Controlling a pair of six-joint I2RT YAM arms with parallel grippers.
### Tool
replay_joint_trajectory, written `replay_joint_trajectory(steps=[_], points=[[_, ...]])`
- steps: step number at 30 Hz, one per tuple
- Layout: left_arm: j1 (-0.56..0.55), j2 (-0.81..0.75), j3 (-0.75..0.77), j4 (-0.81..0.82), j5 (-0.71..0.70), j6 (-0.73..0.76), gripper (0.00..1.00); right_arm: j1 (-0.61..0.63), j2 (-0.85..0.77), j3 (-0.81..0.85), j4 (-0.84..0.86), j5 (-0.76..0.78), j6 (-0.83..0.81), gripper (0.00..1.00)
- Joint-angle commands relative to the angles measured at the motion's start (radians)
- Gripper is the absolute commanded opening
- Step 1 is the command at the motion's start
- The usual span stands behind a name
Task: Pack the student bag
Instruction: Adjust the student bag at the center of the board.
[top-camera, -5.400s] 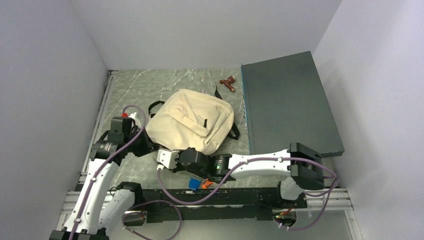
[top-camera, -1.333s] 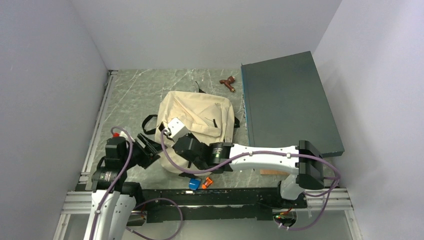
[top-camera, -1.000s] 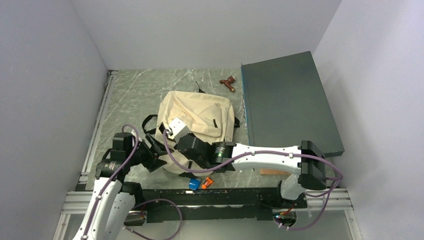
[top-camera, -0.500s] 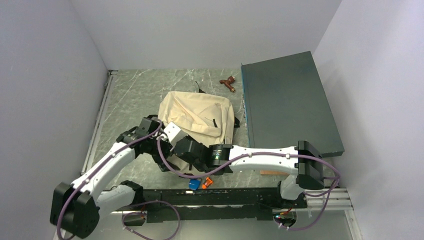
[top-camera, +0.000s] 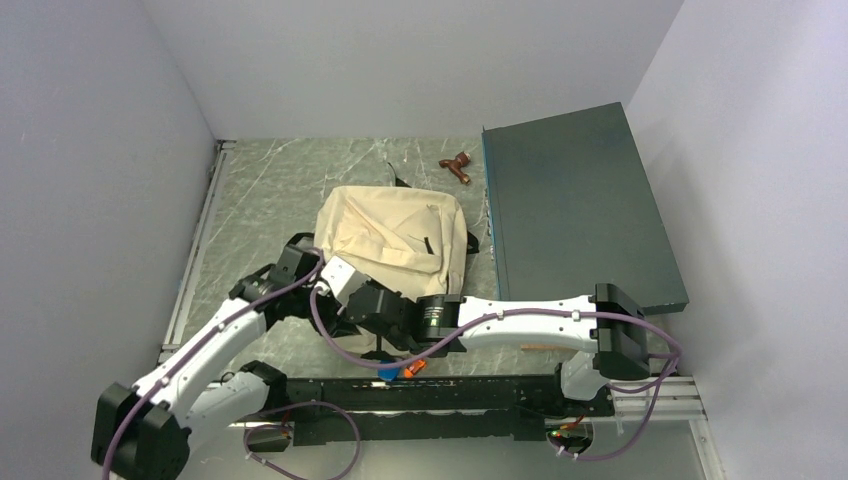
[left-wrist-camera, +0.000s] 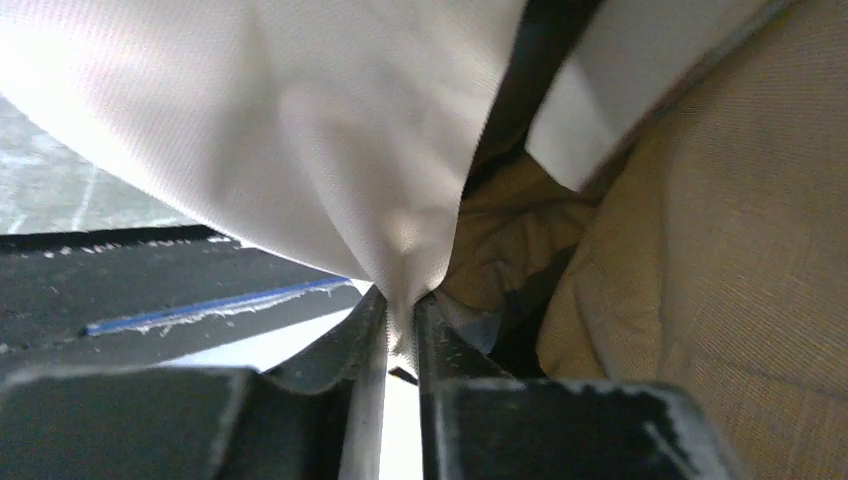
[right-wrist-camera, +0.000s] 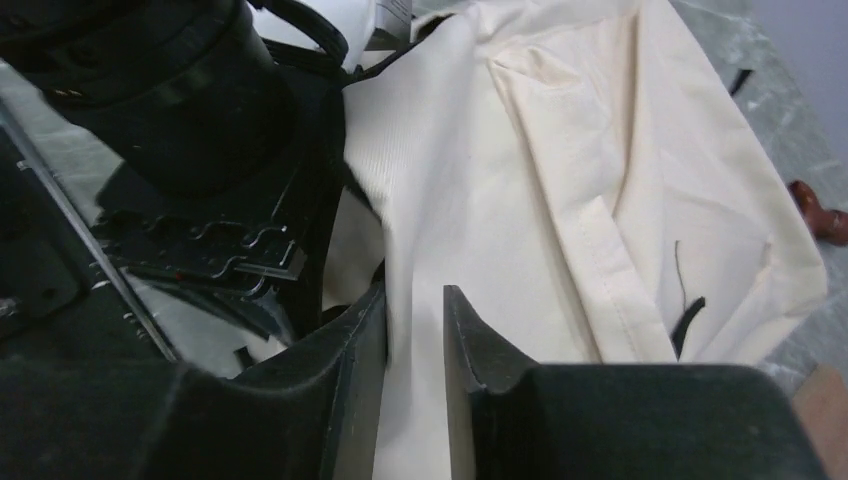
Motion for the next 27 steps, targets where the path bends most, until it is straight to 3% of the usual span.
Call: replay_joint_trajectory(steps=[1,4,9,17,23,27], points=[[0.001,-0.119,-0.116,0.104,-0.074,0.006,0.1,0.016,-0.078,0.013,-0.022,-0.169,0.042,0.35],[0.001,-0.198,-0.15,0.185,-0.089,0.043,0.0,0.018,-0.092,-0.024,-0.007,-0.236,0.093,0.46],[-0.001,-0.339,-0.132,0.194,-0.177,0.157,0.0,0.018,-0.059,-0.012,-0.024,-0.245,0.047,0.48],[-0.007,-0.59,-0.229,0.319,-0.218,0.196,0.0,0.018,-0.26,-0.265,0.152,-0.431,-0.328,0.75],[-0.009,-0.609,-0.271,0.349,-0.2,0.198,0.0,0.012,-0.342,-0.377,0.203,-0.442,-0.47,0.78],[-0.011,-0.653,-0.283,0.374,-0.192,0.197,0.0,0.009,-0.302,-0.418,0.277,-0.437,-0.506,0.76]])
